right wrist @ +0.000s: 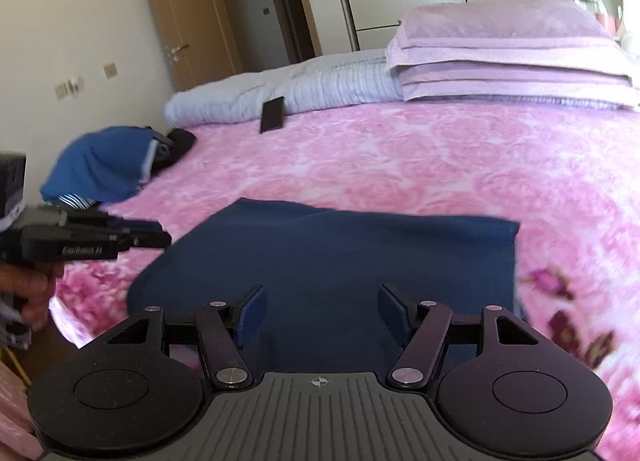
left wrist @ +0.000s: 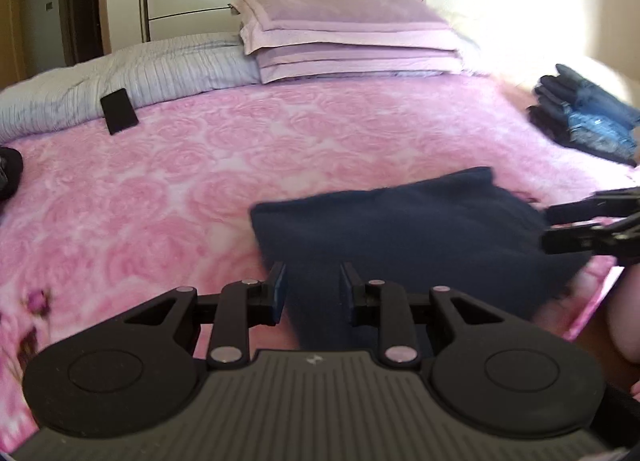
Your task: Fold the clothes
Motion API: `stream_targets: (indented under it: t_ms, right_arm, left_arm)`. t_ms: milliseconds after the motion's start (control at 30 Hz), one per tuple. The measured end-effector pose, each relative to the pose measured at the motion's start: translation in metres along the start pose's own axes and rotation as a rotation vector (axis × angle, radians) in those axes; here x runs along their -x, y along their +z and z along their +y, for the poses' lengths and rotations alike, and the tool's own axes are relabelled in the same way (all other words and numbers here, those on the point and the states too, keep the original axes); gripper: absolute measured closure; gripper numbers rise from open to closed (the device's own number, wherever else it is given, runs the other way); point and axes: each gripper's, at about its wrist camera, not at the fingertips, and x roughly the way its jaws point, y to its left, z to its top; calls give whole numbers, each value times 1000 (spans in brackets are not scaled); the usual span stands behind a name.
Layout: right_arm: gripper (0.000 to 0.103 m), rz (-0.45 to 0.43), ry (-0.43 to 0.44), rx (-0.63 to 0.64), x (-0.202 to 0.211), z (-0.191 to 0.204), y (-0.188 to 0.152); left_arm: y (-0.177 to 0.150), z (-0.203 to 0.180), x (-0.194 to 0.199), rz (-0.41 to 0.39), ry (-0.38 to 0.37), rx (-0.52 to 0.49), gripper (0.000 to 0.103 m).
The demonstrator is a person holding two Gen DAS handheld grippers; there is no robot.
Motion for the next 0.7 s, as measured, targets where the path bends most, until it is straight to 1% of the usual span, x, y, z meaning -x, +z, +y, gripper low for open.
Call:
stream_targets:
  t_ms: [100,167,267,300,500,700]
  right_arm:
    - [38,53,14,-1,-16,5,-11]
    - [38,74,11,17,-24,5,-19]
    - [38,46,7,6,-16,2,-17]
    - [38,33,3,0,-12,1,-16]
    - [38,37,-9,-43,2,-20,-34]
    - [38,41,-22,-86,17,-40,-53]
  left_arm:
    - [-19,-9,-5,28,-18,-7,79]
    - [-30,-8,-12,23,-13,-2,78]
    - [-32,-1,-12,15,-29,49,78]
    - [-32,0,-12,17,-31,47,78]
    - [-37,0,-11,7,-36,48,78]
    - [-35,-2,-11,18,-30,29,78]
